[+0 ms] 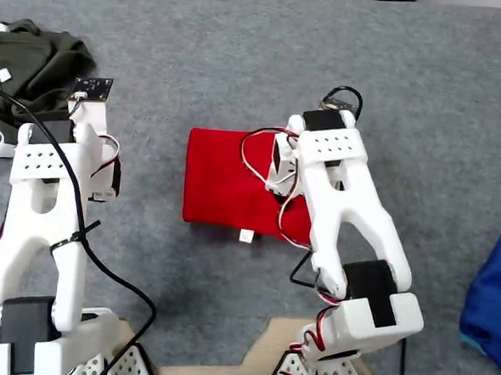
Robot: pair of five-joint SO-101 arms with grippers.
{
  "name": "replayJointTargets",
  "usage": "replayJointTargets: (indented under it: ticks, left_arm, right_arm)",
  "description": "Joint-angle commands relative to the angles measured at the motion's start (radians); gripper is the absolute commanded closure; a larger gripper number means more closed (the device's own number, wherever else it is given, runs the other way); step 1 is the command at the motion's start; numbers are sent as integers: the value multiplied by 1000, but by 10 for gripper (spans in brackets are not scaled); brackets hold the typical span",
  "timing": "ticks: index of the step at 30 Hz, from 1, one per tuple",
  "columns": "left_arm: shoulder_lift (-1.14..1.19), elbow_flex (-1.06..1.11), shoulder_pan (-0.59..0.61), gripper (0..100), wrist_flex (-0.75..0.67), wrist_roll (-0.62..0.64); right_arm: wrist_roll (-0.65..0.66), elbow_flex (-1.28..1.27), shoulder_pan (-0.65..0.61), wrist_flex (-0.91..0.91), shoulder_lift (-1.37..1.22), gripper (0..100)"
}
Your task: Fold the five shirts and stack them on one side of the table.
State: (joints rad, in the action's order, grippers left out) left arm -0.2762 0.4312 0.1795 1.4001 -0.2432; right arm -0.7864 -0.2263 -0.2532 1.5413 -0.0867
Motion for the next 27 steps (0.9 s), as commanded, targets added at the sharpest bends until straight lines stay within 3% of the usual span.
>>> replayJointTargets:
  ticks: [1,11,22,27]
  left_arm:
    - [-30,-37,2,980,5,-11]
    - [-30,-37,2,980,8,-11]
    - [-30,-35,3,980,9,-11]
    - [-30,-34,9,980,9,-11]
  right_arm:
    - [-11,-10,5,-11,38,620]
    - [-190,-65,-91,-187,21,617]
    - [-253,-111,-87,-509,-263,619]
    - [-247,-62,-87,-482,-289,620]
